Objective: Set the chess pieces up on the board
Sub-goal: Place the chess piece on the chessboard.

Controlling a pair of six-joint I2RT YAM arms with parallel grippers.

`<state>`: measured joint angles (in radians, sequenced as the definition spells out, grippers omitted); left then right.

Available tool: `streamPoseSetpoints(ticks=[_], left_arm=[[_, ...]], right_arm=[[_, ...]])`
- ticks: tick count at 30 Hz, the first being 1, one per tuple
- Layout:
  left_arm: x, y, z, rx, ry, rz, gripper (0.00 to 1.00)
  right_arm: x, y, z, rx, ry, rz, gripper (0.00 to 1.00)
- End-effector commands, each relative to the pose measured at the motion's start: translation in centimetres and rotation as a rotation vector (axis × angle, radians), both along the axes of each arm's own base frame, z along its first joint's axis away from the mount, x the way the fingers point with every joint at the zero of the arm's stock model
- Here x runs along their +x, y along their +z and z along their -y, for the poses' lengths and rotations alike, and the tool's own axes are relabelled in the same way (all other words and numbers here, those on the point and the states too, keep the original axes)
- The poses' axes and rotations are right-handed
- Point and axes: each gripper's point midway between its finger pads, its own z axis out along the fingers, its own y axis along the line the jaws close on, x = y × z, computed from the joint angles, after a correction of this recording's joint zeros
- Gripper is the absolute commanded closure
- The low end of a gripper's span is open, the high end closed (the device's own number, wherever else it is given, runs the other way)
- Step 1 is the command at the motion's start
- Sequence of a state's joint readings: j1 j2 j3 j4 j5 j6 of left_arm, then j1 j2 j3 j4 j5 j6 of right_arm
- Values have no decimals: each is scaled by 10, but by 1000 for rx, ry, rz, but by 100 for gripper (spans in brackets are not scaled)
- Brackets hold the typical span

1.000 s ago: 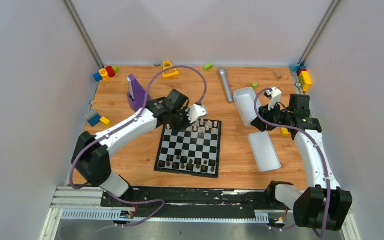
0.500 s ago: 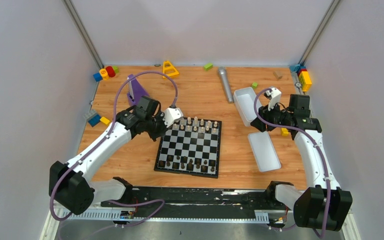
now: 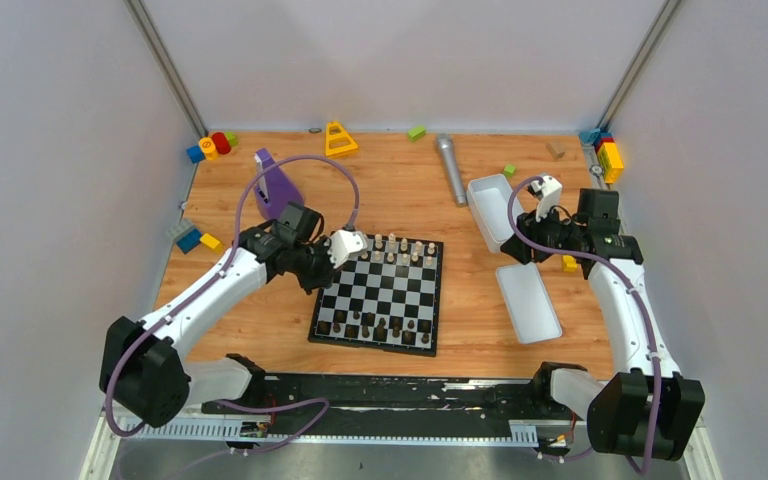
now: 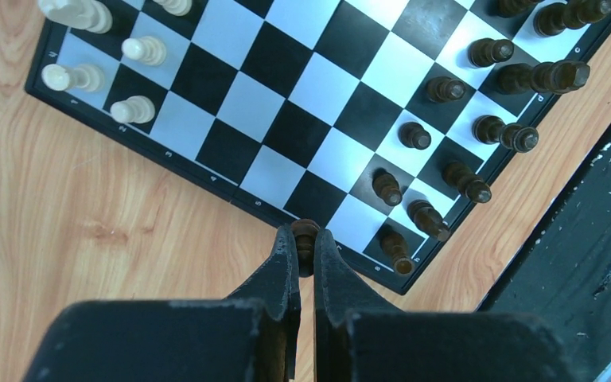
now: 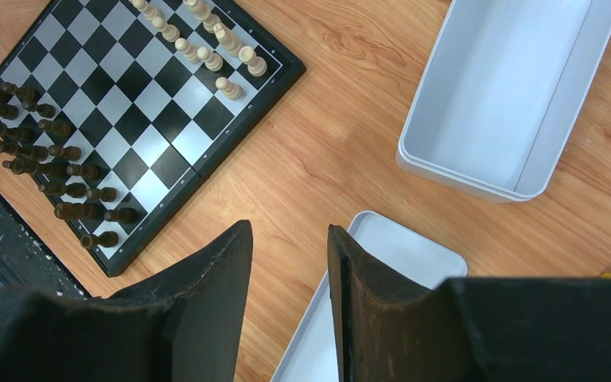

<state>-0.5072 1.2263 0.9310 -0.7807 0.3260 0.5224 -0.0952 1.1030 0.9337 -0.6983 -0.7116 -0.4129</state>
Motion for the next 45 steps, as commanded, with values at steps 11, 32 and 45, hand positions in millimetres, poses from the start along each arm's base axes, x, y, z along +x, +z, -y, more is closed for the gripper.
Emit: streamPoseSetpoints(ticks=[11,32,45], left_arm=[[-20,-34,5,18,-72,-158,97],[-40,-68,-5,107,-99,-231,96],[-34,-70,-2,101,-81,-222,94]], right_arm=[[1,3,-3,16,32,15,59],[-1,1,-5,22,49,3,59],[-2,-2,-5,23,53,-7,59]])
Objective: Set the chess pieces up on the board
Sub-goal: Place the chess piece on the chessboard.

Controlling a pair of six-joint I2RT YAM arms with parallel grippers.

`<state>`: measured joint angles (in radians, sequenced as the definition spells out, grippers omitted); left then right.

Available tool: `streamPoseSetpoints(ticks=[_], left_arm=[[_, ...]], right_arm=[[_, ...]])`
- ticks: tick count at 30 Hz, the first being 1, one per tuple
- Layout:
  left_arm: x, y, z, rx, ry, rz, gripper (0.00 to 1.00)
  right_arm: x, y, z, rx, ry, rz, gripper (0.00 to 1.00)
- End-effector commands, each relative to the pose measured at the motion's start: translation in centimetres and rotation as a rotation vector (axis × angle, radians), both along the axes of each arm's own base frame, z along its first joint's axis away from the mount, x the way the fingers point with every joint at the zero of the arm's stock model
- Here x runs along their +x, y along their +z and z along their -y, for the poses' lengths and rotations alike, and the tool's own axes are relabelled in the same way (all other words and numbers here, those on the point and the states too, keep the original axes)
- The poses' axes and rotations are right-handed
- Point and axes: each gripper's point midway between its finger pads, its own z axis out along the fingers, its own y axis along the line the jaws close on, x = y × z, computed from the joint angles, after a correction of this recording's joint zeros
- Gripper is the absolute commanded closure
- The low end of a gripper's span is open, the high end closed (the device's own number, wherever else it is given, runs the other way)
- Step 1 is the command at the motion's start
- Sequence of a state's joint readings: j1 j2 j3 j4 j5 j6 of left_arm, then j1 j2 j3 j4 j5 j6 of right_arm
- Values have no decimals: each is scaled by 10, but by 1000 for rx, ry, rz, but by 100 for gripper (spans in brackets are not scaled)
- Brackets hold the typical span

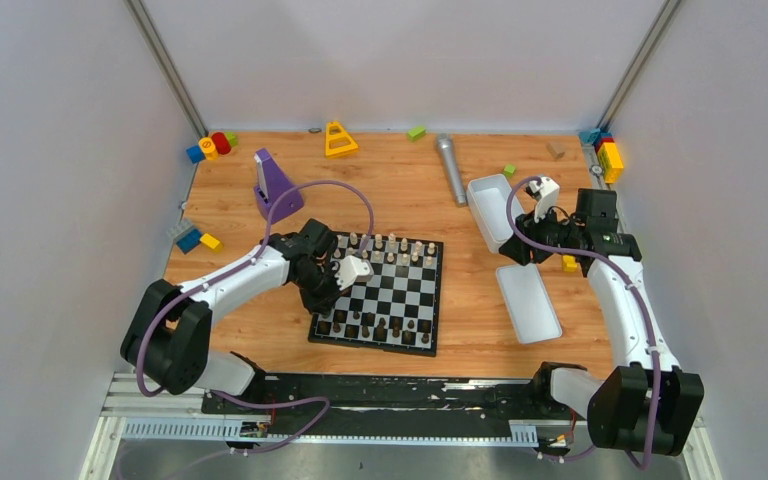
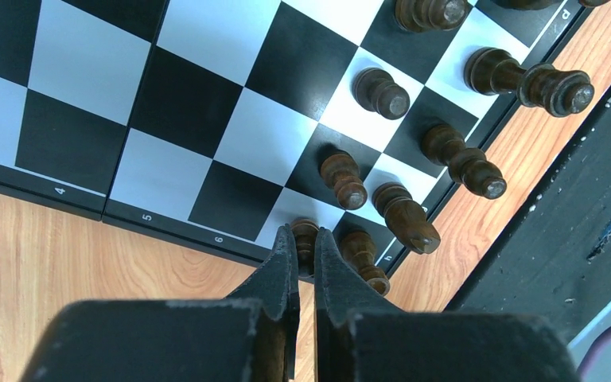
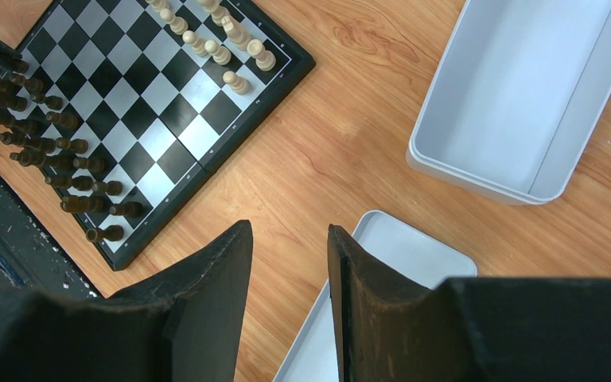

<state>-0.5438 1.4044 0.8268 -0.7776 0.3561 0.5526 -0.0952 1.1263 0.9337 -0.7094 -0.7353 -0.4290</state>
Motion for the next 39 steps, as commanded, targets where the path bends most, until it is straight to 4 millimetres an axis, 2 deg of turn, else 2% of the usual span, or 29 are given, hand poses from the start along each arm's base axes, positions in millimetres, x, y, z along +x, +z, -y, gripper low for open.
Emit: streamPoseSetpoints(ticks=[1,7,15,30,39], left_arm=[[5,1,6,-21,-5,20,94],[2,-1,5,-16,-8,11,90],[-1,3,3,-22,-16,16,77],[-2,11,3,-35,-18,32,72],[14,29,4,-53,21,139,55]], right_arm=[[0,3,-2,12,28,14,59],[-1,3,-2,12,29,11,59],[-2,2,-3,14,30,7,59],[-1,0,-3,14,31,-3,59],[-2,0,-2,14,29,-6,59]])
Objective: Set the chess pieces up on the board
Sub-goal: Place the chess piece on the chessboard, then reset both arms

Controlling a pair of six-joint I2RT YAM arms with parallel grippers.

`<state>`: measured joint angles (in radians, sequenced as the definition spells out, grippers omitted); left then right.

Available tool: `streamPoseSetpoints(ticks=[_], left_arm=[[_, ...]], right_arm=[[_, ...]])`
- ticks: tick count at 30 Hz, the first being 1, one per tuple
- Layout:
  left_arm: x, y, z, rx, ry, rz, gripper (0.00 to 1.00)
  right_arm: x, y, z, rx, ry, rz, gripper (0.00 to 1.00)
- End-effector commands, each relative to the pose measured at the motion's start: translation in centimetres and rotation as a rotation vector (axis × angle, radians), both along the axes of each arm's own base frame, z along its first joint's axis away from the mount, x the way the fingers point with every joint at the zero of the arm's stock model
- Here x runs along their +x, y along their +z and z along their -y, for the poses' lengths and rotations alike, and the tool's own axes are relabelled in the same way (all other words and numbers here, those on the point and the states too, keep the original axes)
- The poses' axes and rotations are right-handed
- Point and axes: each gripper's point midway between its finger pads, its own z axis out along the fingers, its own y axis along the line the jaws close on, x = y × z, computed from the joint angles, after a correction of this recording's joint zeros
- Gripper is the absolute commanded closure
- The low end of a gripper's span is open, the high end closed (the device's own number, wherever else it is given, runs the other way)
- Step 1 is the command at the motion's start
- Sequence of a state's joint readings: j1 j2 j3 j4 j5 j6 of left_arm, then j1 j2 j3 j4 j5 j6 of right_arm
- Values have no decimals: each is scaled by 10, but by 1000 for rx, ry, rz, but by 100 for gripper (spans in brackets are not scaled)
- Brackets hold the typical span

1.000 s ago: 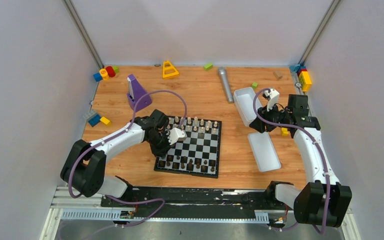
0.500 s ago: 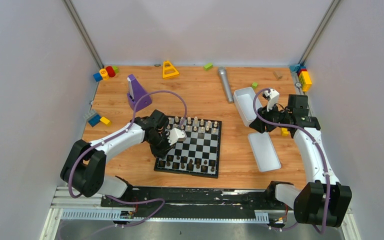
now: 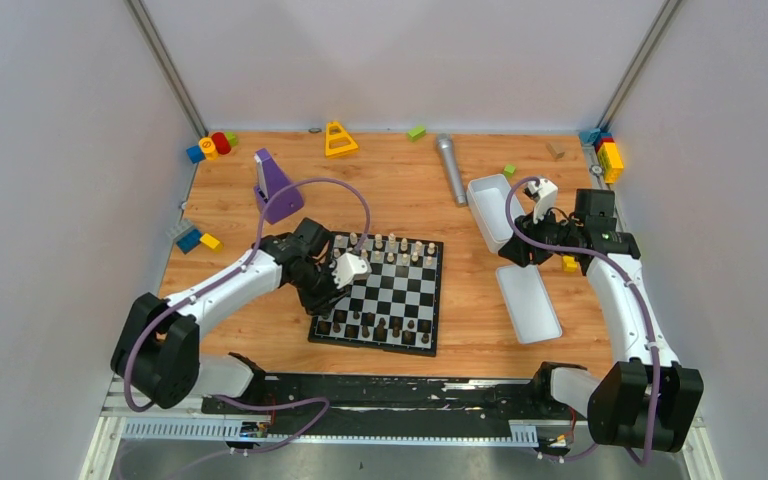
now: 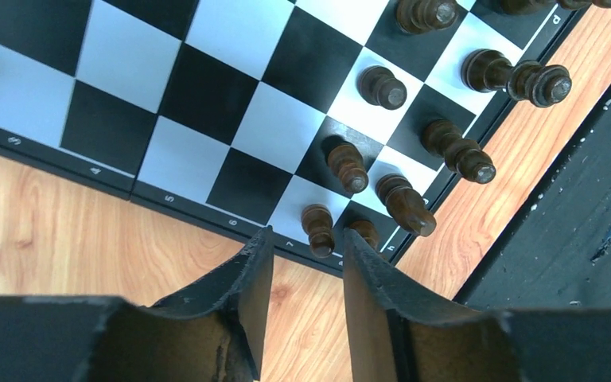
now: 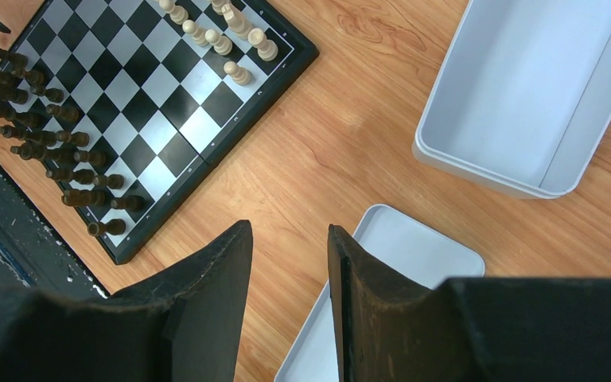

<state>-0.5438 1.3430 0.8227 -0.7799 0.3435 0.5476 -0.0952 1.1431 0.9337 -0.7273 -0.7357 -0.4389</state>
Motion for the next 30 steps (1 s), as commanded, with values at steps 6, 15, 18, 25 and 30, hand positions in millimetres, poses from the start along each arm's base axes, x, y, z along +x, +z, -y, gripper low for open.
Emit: streamPoseSetpoints(ticks=[6,15,18,25,30], left_arm=[[34,36,1,-64,80,210,47],[86,74,-19,-99,298,485,25],[108,94,-34,-121,399,593,16],[141,129,-63,-174,598,711,3],[153,153,-75,-207,675,758,0]], right_arm=[[0,6,-2,13,20,26,59],[3,6,3,-14,0,35,58],[7,9,8,-39,-22,56,56],[24,20,28,-83,-127,108,47],[37,39,44,-96,-212,163,29]])
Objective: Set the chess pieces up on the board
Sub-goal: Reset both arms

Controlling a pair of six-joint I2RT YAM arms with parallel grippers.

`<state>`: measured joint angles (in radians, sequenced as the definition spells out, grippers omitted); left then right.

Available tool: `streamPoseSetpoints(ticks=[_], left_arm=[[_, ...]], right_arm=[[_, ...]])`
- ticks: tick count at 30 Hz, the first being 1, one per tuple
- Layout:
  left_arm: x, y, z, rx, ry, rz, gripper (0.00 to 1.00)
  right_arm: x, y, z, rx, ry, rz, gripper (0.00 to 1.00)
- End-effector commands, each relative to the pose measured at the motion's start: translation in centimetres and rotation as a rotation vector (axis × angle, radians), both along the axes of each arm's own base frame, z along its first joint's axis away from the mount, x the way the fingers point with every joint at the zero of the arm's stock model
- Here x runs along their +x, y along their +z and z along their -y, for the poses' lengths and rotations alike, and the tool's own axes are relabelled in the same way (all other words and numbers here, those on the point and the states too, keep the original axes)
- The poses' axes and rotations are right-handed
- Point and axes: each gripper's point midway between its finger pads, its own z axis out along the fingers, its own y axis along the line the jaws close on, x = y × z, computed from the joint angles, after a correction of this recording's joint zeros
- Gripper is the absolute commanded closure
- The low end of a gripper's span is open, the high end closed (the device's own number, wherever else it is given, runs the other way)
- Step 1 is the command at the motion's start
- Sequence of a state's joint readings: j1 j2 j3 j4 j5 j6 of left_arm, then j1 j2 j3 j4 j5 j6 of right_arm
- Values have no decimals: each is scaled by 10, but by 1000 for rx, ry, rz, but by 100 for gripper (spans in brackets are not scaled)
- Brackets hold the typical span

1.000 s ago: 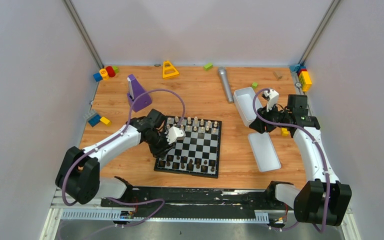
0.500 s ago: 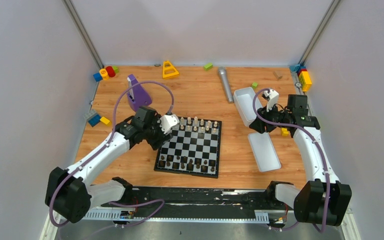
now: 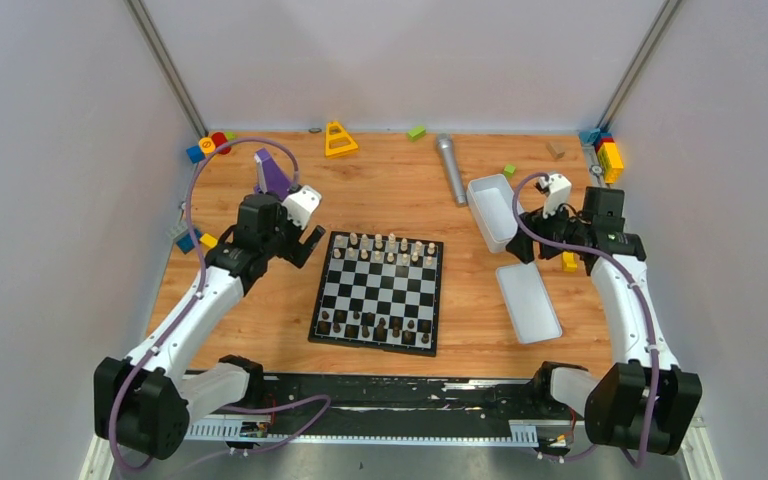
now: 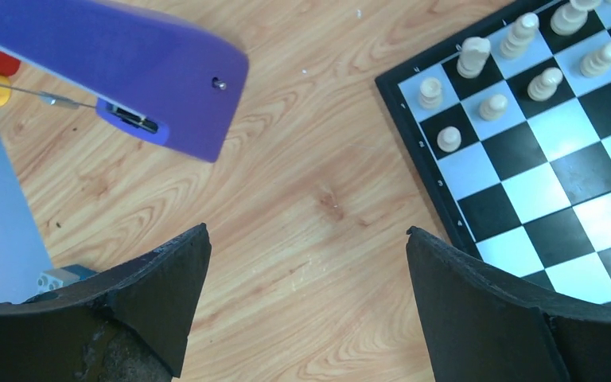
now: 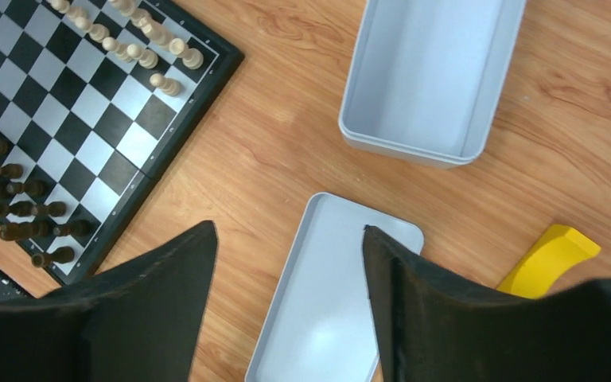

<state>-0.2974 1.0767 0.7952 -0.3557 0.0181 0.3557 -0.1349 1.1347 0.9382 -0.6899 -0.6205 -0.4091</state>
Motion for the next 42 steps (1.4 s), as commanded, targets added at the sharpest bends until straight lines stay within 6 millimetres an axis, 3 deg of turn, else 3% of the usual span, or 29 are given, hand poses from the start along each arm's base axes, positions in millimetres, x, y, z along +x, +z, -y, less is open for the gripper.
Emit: streamPoseSetpoints(ticks=[1,6,10,14,26,31,42], left_arm=[[23,54,-8,-90,85,150,0],[30,83,-27,-135,186,202,0],[30,101,-47,-152,280,241,0],[25,117,-72,-126,393,323,0],[-23,146,-84,-132,401,416,0],[-40,135,-79,-147,351,438,0],[-43,107,-69,-186,306,438,0]], right_arm=[[24,43,18,-30,-97,153,24],[33,68,38,-22,-213,227,1],[35,80,56,-2,-342,259,0],[26,79,59,23,-390,258,0],[-13,92,43,89,-406,352,0],[-24,96,35,82,-353,404,0],[-33,105,40,28,-363,488,0]])
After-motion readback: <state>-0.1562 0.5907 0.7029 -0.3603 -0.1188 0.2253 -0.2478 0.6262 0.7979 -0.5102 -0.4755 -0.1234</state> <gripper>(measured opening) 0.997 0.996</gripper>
